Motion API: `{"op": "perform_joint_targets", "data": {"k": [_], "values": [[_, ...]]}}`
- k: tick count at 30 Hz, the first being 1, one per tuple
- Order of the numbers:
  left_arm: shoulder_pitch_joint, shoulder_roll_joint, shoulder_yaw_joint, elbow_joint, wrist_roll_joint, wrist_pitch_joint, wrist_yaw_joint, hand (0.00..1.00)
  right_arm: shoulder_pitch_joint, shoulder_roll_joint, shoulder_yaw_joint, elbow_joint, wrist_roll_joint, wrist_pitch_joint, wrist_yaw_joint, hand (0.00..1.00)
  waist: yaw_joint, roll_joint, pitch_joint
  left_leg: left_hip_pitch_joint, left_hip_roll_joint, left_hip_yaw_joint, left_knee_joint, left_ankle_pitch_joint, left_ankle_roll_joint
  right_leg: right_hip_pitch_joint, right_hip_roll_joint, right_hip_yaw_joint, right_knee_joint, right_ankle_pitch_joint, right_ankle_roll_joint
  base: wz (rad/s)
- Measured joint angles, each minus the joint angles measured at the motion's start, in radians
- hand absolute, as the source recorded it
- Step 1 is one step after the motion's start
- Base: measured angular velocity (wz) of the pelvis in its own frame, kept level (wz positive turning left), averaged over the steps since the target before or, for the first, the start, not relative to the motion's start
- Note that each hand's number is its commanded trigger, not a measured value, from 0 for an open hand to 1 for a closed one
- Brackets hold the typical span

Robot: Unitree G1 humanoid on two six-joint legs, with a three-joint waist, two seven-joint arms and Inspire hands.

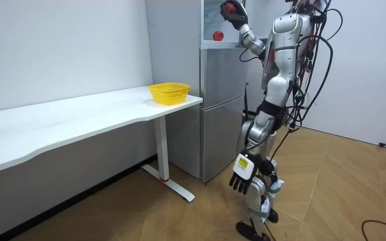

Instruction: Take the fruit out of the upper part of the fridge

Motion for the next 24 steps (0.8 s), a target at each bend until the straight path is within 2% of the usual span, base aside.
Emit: {"op": "perform_joint_targets", "data": {"k": [7, 11, 14, 16, 18, 22, 24], "values": [[-0.020, -0.006, -0.046, 0.013, -0.009, -0.001, -0.002, 0.00, 0.000, 0.026, 0.113, -0.033, -0.106, -0.007, 0.037, 1.00, 0.004, 0.002, -0.0027, -0.006, 0.002, 0.008, -0.005, 0.000, 0.000, -0.012, 0.001, 0.003, 0.002, 0.000, 0.000, -0.03], [-0.039, -0.005, -0.065, 0.018, -0.010, -0.008, -0.015, 0.00, -0.001, 0.026, 0.180, -0.038, -0.162, -0.008, 0.111, 1.00, 0.024, -0.008, -0.0066, -0.006, 0.001, 0.006, -0.004, 0.001, 0.001, -0.011, -0.002, -0.001, 0.003, 0.000, 0.000, 0.01], [-0.049, -0.001, -0.065, 0.015, -0.008, -0.019, -0.026, 0.00, -0.009, 0.031, 0.196, -0.032, -0.169, -0.007, 0.154, 1.00, 0.040, -0.021, 0.0000, -0.005, 0.001, 0.001, -0.004, 0.001, 0.001, -0.009, -0.003, -0.004, 0.001, 0.000, 0.000, 0.01], [-0.056, 0.004, -0.064, 0.015, -0.006, -0.019, -0.029, 0.00, -0.009, 0.034, 0.198, -0.026, -0.175, -0.008, 0.178, 1.00, 0.051, -0.033, 0.0011, -0.006, 0.001, -0.005, -0.003, 0.001, 0.001, -0.008, -0.003, -0.013, 0.000, 0.000, 0.000, 0.07], [-0.057, 0.007, -0.063, 0.015, 0.001, -0.018, -0.029, 0.00, -0.010, 0.034, 0.198, 0.006, -0.176, -0.007, 0.202, 1.00, 0.062, -0.046, 0.0086, -0.009, -0.002, -0.021, 0.001, 0.001, 0.001, -0.001, -0.005, -0.030, -0.001, 0.000, 0.000, 0.20], [-0.056, 0.008, -0.063, 0.011, -0.007, -0.017, -0.033, 0.00, -0.021, 0.033, 0.198, 0.063, -0.181, 0.002, 0.234, 1.00, 0.073, -0.057, 0.0131, -0.031, -0.006, -0.046, 0.011, 0.001, 0.001, -0.006, -0.008, -0.052, -0.001, 0.000, 0.000, 0.22], [-0.043, 0.005, -0.062, -0.002, -0.007, -0.016, -0.033, 0.00, -0.071, 0.032, 0.198, 0.144, -0.173, 0.006, 0.244, 1.00, 0.085, -0.057, 0.0131, -0.037, -0.005, -0.052, 0.011, 0.001, 0.001, -0.008, -0.007, -0.052, 0.000, 0.000, 0.000, 0.07]]}}
